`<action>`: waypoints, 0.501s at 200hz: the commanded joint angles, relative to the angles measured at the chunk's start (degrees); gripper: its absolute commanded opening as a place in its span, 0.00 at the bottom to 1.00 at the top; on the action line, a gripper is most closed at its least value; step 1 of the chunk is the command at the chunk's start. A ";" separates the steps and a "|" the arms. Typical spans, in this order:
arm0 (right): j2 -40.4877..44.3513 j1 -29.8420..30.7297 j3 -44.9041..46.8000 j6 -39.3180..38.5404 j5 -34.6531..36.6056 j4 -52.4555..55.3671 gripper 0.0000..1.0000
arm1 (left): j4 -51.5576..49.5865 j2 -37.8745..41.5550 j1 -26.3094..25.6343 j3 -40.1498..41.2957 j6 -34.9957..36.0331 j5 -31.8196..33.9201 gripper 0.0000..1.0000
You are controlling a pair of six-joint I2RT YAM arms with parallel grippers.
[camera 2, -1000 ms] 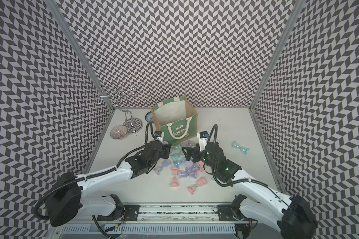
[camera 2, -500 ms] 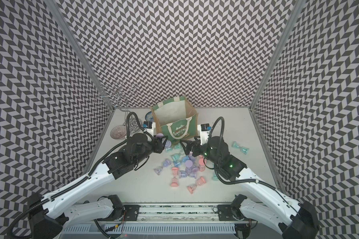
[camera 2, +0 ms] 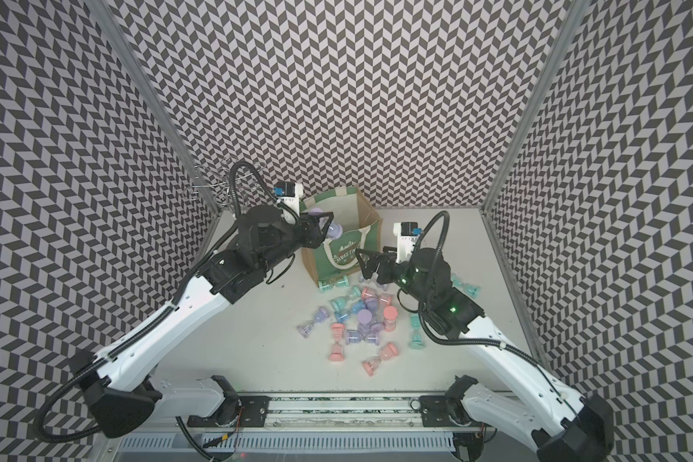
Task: Put the hourglass into the canvas bag
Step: Pick up the hourglass from the center of the board, then place the hourglass in the canvas bag.
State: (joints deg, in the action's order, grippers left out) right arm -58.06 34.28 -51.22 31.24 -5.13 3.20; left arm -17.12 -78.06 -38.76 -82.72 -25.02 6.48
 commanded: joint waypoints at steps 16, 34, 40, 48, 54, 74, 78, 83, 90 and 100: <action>-1.62 -0.86 -2.04 0.12 0.63 -4.77 0.99 | 1.76 -8.72 6.76 -7.09 -2.27 -8.31 0.31; -3.13 -1.14 -2.54 0.14 1.02 -4.74 0.99 | 2.20 -13.52 8.92 -10.34 -3.66 -10.91 0.31; -3.66 -1.23 -2.75 0.13 1.06 -4.65 0.99 | 1.87 -15.07 9.37 -11.73 -4.02 -11.08 0.31; -4.21 -1.43 -3.08 -0.06 1.07 -4.42 0.99 | 1.63 -17.05 9.96 -13.30 -4.34 -11.68 0.31; -4.49 -1.56 -3.11 -0.29 1.08 -4.57 0.99 | 1.61 -18.49 10.22 -14.38 -4.47 -12.36 0.31; -4.95 -1.92 -3.27 -1.13 1.68 -4.74 0.99 | 1.54 -22.88 11.05 -17.34 -4.57 -13.09 0.30; -5.01 -1.90 -3.11 -1.25 1.77 -4.84 0.99 | 1.64 -23.77 11.14 -17.76 -4.59 -13.43 0.30; -5.18 -2.08 -3.07 -1.27 1.74 -4.95 0.99 | 1.56 -24.83 11.45 -18.46 -4.88 -13.88 0.30; -5.30 -2.32 -2.81 -1.26 1.64 -5.15 0.99 | 1.61 -26.40 11.81 -19.31 -5.32 -14.66 0.30; -5.44 -2.63 -2.83 -1.36 1.32 -5.14 0.99 | 1.65 -28.49 11.87 -20.48 -5.49 -15.66 0.29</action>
State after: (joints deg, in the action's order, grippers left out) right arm -63.09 32.42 -52.99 30.72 -4.29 1.19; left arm -17.19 -103.22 -27.51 -99.48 -28.88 -5.58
